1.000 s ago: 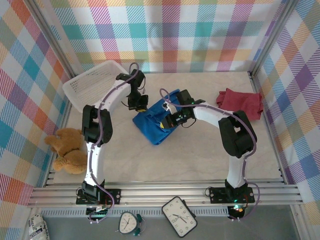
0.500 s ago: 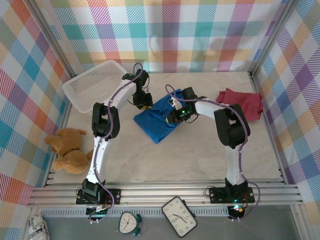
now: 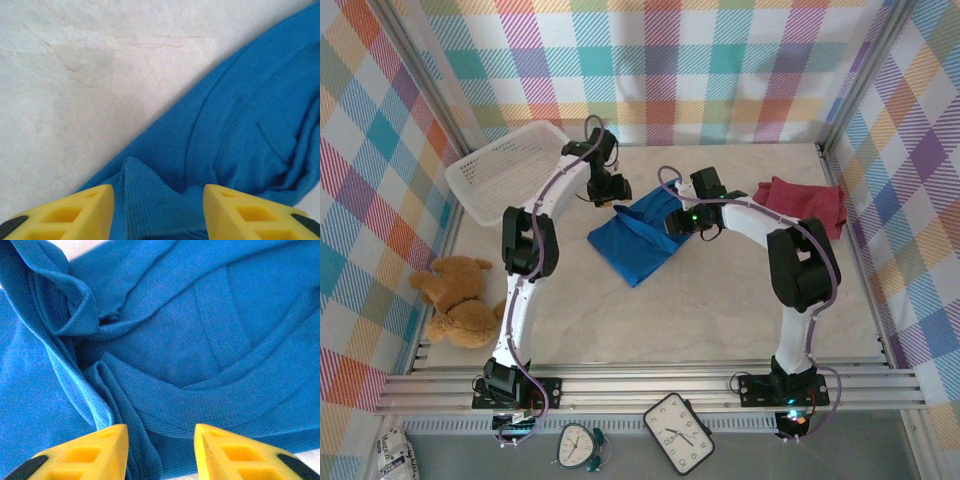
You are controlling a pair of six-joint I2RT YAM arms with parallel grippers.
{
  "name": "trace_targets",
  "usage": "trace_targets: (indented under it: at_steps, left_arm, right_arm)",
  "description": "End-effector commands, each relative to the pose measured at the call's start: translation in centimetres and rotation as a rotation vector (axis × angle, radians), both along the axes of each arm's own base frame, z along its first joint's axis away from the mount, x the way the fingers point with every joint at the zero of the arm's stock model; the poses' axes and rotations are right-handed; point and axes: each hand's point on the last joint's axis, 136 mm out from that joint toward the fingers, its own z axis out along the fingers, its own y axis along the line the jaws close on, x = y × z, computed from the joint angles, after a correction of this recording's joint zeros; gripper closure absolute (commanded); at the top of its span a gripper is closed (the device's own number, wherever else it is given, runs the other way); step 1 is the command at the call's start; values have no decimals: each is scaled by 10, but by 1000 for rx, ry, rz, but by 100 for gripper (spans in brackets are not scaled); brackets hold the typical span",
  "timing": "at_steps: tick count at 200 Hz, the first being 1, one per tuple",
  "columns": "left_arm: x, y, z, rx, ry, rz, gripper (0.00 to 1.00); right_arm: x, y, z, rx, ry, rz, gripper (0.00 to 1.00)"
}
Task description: Fold and stack the tank tops
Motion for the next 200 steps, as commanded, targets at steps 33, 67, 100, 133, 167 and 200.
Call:
trace_targets:
  at_steps: [33,67,100,133,167,200]
  left_arm:
    - [-42,36,58,98,-48,-32,46]
    - [-76,41,34,57,22,-61,45]
    - [-97,47,-9,86,128,-73,45]
    - [-91,62,-37,62,151,-31,43]
    - [-82,67,-55,45,185,-23,43]
    - [-84,71,-72,67,223,-32,44]
  right_arm:
    - [-44,26,36,-48,-263,253,49]
    - [-94,70,29,-39,-343,453,45]
    - [-132,112,10,-45,-350,627,41]
    - [-145,136,-10,-89,-350,692,39]
    - [-140,148,-32,-191,-385,723,38]
    - [-128,142,-49,-298,-402,700,38]
